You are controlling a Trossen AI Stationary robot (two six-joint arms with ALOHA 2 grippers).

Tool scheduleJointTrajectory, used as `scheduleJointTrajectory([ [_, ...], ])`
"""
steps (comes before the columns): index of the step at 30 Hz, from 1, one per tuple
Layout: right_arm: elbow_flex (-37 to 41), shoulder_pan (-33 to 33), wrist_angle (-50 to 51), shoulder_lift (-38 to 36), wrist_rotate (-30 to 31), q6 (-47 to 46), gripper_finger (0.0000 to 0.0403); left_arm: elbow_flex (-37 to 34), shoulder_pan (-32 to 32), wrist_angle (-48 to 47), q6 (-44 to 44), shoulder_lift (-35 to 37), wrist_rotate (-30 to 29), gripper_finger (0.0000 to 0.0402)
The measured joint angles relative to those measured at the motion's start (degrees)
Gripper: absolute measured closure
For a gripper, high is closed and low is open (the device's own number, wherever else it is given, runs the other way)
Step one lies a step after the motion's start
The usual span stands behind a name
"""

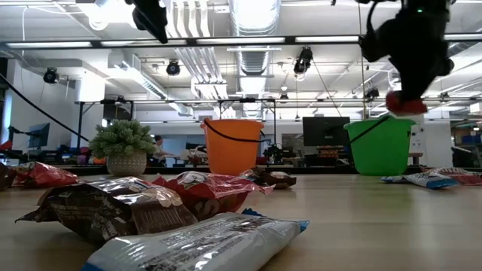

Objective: Organize candy in baskets
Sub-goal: Put the red candy into the green bucket

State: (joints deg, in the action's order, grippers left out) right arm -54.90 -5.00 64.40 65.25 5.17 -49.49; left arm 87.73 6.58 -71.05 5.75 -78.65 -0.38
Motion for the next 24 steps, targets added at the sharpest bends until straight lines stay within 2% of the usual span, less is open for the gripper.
scheduleJointTrajectory([
  [7,-7.42,8.77,6.20,0.00,3.85,6.65,0.0394,-0.01,-0.02,-1.44,-1.20,0.00,0.00,0.0244],
  [13,-12.32,16.92,7.27,0.02,4.04,13.22,0.0394,-0.01,-0.01,-2.43,-2.26,0.00,0.00,0.0244],
  [24,-15.68,32.67,8.91,0.07,3.93,23.67,0.0394,-0.01,0.00,-2.72,-3.59,0.00,0.00,0.0244],
])
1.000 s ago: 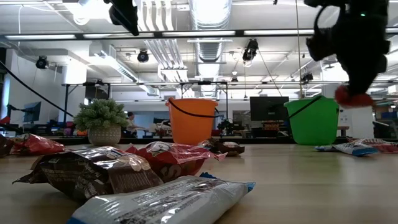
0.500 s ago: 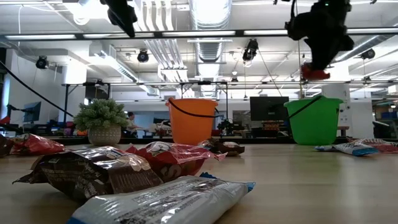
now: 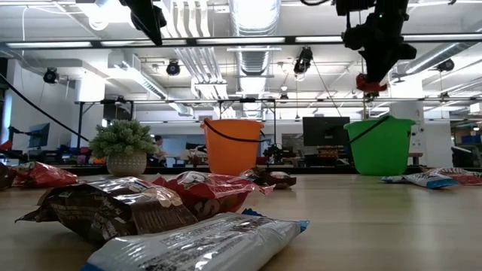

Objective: Organize candy in baskets
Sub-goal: Put the red candy into the green bucket

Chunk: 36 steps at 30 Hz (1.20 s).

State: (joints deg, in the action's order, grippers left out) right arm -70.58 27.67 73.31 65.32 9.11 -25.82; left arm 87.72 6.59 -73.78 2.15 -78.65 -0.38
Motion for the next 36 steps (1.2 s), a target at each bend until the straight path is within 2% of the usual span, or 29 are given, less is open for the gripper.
scheduleJointTrajectory([
  [8,-0.29,10.32,-0.12,0.00,-0.05,5.85,0.0394,0.02,0.00,-0.16,-0.02,0.00,0.00,0.0244],
  [14,-0.29,16.03,-0.76,0.00,-0.07,6.34,0.0394,0.02,-0.01,-0.64,-0.02,0.00,0.00,0.0244],
  [21,-0.29,20.05,-3.60,1.09,-0.26,4.02,0.0394,0.00,-0.02,-0.77,-0.79,0.00,0.00,0.0244],
  [36,-0.29,24.64,-7.16,10.04,-0.03,3.30,0.0394,0.00,-0.02,-2.49,-1.68,0.00,-0.02,0.0244],
])
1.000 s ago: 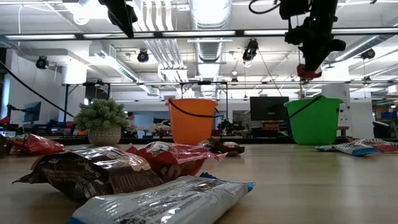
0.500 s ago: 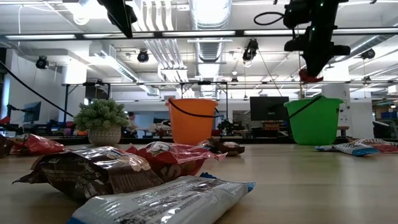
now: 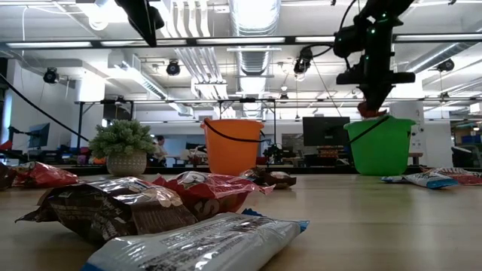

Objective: Organize candy in baskets
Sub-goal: Put the red candy into the green bucket, then put the brown chocolate bar into the black bucket

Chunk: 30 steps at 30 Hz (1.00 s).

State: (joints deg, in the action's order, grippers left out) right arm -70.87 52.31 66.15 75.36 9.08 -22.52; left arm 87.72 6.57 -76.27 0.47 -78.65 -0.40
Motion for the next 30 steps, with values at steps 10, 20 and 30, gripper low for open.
scheduleJointTrajectory([
  [10,0.00,0.51,-1.90,-1.59,0.10,0.87,0.0394,0.02,0.00,-0.70,-1.39,0.00,0.02,0.0244],
  [20,0.00,0.61,-1.75,-2.00,-0.49,4.06,0.0375,0.01,0.00,-0.70,-1.95,0.00,0.02,0.0244],
  [30,-2.09,0.59,-1.17,-2.00,-0.48,4.11,0.0344,0.02,0.00,-0.88,-1.92,0.00,0.02,0.0244],
])
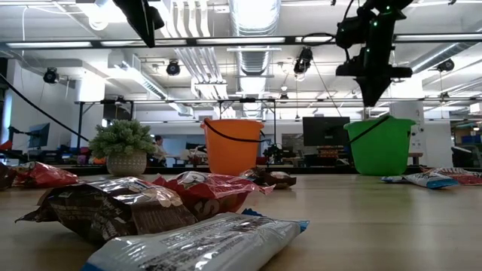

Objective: Organize candy in baskets
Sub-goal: Put the brown chocolate bar into the black bucket

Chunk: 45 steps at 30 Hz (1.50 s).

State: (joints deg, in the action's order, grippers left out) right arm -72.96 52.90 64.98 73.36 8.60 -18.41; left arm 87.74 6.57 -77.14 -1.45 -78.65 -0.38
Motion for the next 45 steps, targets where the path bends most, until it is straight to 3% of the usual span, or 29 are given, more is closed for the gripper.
scheduleJointTrajectory([
  [3,-2.87,-0.09,1.87,0.00,-0.44,-0.03,0.0344,0.00,-0.01,0.00,0.23,0.00,0.00,0.0244],
  [10,-10.27,-0.15,5.07,0.00,-9.07,0.48,0.0344,0.00,-0.01,0.28,3.61,-0.09,0.00,0.0244],
  [13,-12.89,-0.54,5.95,0.00,-9.11,0.51,0.0344,0.00,-0.01,1.47,5.96,-0.09,0.11,0.0244],
  [17,-15.17,-1.12,6.63,0.00,-9.11,2.11,0.0344,-0.02,-0.20,2.60,7.95,-0.11,4.82,0.0244],
  [26,-15.79,-3.51,7.20,-0.02,-9.09,10.75,0.0344,-0.13,-5.08,11.86,9.51,-0.11,7.43,0.0244],
  [35,-15.79,-3.91,7.20,-0.07,-9.09,11.74,0.0344,-0.19,-9.47,14.80,11.19,-1.34,7.41,0.0243],
  [45,-15.79,-3.91,7.29,-0.07,-10.18,12.02,0.0344,-0.24,-12.80,14.78,12.18,-9.42,11.53,0.0194],
])
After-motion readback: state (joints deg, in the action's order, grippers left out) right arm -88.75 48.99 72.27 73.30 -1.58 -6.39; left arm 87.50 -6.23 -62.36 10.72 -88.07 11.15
